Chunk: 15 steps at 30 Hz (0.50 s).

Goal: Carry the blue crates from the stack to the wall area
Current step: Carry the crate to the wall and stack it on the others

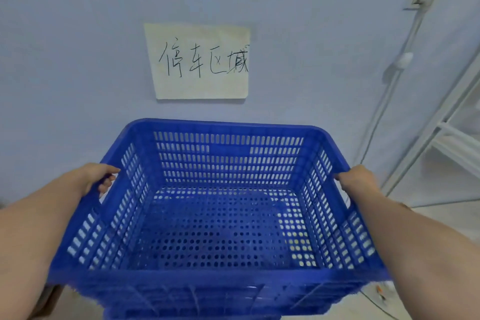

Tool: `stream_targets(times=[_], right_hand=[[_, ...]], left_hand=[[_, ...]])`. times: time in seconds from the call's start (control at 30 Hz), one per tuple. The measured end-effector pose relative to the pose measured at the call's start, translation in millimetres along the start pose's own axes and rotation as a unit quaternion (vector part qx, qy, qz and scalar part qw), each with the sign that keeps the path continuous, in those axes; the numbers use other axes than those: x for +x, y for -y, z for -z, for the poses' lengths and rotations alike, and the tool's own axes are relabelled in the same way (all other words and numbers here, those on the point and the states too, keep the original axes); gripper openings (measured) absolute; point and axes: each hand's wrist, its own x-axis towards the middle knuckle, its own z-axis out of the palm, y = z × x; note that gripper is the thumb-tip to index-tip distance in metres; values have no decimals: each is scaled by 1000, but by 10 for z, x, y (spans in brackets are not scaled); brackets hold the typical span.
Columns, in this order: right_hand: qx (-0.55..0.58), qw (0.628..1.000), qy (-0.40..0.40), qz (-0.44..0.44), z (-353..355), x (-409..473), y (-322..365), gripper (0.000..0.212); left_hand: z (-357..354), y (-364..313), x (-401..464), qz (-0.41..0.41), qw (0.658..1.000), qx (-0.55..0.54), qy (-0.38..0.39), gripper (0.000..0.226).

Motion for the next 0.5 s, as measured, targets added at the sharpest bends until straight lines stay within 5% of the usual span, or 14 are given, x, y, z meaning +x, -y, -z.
stream_targets(times=[0.37, 0.5], right_hand=[[10, 999, 44, 27, -698, 71, 503, 27], [24, 998, 61, 12, -758, 163, 473, 29]], left_hand=[[379, 603, 367, 18, 994, -63, -90, 20], [250, 676, 402, 35, 993, -54, -100, 37]])
